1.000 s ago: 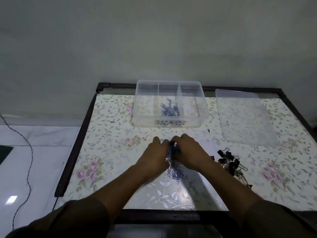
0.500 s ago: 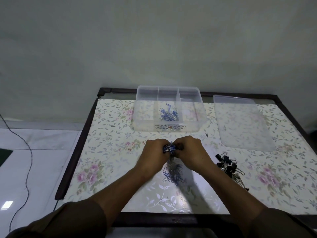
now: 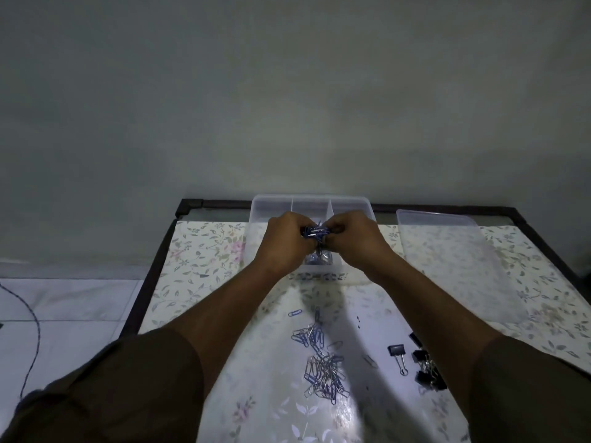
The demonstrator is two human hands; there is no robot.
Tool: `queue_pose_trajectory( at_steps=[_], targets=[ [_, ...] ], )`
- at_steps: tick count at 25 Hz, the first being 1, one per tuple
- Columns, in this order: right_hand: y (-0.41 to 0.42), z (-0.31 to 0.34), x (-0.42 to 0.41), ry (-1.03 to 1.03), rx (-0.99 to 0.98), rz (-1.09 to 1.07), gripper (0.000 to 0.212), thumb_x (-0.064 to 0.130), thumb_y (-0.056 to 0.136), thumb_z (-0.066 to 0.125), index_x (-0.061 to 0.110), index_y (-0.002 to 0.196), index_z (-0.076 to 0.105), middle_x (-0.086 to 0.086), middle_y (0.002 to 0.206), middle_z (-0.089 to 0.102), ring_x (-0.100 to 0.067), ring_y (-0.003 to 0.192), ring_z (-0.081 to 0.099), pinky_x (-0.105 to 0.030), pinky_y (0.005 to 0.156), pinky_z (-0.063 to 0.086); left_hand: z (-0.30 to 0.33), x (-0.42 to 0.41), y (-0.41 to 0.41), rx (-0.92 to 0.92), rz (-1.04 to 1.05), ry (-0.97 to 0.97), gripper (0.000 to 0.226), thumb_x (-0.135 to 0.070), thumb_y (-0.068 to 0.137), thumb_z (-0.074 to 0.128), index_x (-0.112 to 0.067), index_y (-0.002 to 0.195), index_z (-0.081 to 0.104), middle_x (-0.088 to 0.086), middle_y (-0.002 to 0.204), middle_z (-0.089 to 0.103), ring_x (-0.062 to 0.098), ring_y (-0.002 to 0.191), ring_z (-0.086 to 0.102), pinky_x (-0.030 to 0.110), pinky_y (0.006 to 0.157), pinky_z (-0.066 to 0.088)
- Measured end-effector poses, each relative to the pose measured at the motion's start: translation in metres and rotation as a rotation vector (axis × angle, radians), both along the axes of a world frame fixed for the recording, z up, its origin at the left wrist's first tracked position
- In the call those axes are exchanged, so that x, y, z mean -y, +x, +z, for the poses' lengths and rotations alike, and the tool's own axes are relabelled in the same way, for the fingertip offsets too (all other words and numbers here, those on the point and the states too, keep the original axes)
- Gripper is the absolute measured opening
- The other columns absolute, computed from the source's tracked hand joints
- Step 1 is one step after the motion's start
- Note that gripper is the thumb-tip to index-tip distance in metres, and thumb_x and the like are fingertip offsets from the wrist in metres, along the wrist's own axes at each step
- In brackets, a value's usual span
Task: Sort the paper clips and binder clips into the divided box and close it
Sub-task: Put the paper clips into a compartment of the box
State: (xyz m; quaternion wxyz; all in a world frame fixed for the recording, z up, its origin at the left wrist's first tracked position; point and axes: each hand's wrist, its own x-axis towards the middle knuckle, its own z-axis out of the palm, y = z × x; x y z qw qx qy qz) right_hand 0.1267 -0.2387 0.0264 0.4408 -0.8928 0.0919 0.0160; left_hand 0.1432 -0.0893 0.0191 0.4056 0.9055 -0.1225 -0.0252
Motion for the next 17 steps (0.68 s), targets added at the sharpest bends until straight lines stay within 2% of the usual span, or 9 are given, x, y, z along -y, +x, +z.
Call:
queue_pose_trajectory(
  at_steps=[2, 5, 6, 8, 10, 12, 14, 17],
  targets=[
    [0.009, -0.013, 0.002, 0.071, -0.064, -0.021, 0.015, 0.004, 0.082, 0.075, 0.017, 0.087, 0.081, -0.01, 0.085, 0.079, -0.026, 0.085, 0.076, -0.045, 0.084, 0.063, -0.009, 0.002, 0.011, -0.046, -0.015, 0.049, 0.021, -0.003, 0.076, 0.074, -0.01, 0.096, 0.08, 0.013, 0.085, 0.077, 0.028, 0.083, 0.072, 0.033, 0.071, 0.055],
    [0.015, -0.022, 0.002, -0.026, -0.08, 0.01, 0.027, 0.001, 0.087, 0.069, 0.011, 0.109, 0.078, -0.014, 0.107, 0.077, -0.027, 0.092, 0.074, -0.033, 0.075, 0.06, -0.014, 0.004, 0.013, -0.143, -0.016, 0.056, 0.048, -0.002, 0.079, 0.074, -0.008, 0.127, 0.067, 0.016, 0.118, 0.072, 0.027, 0.105, 0.07, 0.035, 0.084, 0.059],
    [0.013, -0.021, 0.001, -0.105, -0.079, 0.031, 0.03, 0.0, 0.089, 0.065, 0.01, 0.116, 0.075, -0.014, 0.115, 0.075, -0.027, 0.098, 0.073, -0.032, 0.077, 0.058, -0.013, 0.004, 0.01, -0.168, -0.019, 0.058, 0.057, -0.001, 0.08, 0.074, -0.009, 0.135, 0.061, 0.015, 0.128, 0.067, 0.025, 0.114, 0.067, 0.036, 0.088, 0.059],
    [0.002, -0.017, 0.001, -0.237, -0.019, 0.053, 0.033, 0.002, 0.093, 0.061, 0.01, 0.124, 0.072, -0.013, 0.125, 0.072, -0.027, 0.111, 0.069, -0.034, 0.093, 0.055, -0.008, 0.001, 0.0, -0.138, -0.025, 0.074, 0.06, -0.002, 0.081, 0.072, -0.011, 0.138, 0.057, 0.012, 0.136, 0.063, 0.023, 0.122, 0.062, 0.033, 0.09, 0.057],
    [-0.02, -0.013, 0.003, -0.274, 0.07, 0.05, 0.03, 0.009, 0.094, 0.063, 0.013, 0.122, 0.073, -0.008, 0.123, 0.074, -0.024, 0.111, 0.07, -0.035, 0.1, 0.053, -0.002, -0.008, -0.018, -0.076, -0.016, 0.044, 0.05, -0.006, 0.083, 0.069, -0.014, 0.132, 0.063, 0.007, 0.131, 0.066, 0.02, 0.112, 0.066, 0.025, 0.082, 0.053],
    [-0.048, -0.018, 0.009, -0.252, 0.084, 0.064, 0.025, 0.018, 0.092, 0.067, 0.017, 0.117, 0.075, -0.004, 0.115, 0.077, -0.02, 0.101, 0.072, -0.036, 0.095, 0.056, -0.004, -0.021, -0.044, -0.05, -0.029, 0.032, 0.038, -0.01, 0.085, 0.069, -0.016, 0.122, 0.068, 0.002, 0.12, 0.071, 0.017, 0.096, 0.069, 0.022, 0.074, 0.051],
    [-0.072, -0.035, 0.016, -0.283, -0.001, 0.12, 0.029, 0.023, 0.093, 0.067, 0.017, 0.121, 0.072, -0.003, 0.119, 0.075, -0.021, 0.104, 0.071, -0.038, 0.096, 0.055, -0.018, -0.033, -0.069, -0.076, -0.072, 0.144, 0.035, -0.02, 0.087, 0.071, -0.017, 0.121, 0.066, 0.002, 0.117, 0.071, 0.017, 0.095, 0.067, 0.027, 0.082, 0.053],
    [-0.092, -0.066, 0.021, -0.448, -0.104, 0.258, 0.043, 0.022, 0.1, 0.053, 0.018, 0.144, 0.055, -0.004, 0.147, 0.057, -0.025, 0.131, 0.056, -0.04, 0.107, 0.046, -0.052, -0.046, -0.096, -0.176, -0.194, 0.465, 0.062, -0.044, 0.09, 0.063, -0.014, 0.142, 0.047, 0.008, 0.146, 0.053, 0.024, 0.129, 0.052, 0.035, 0.105, 0.043]
  ],
)
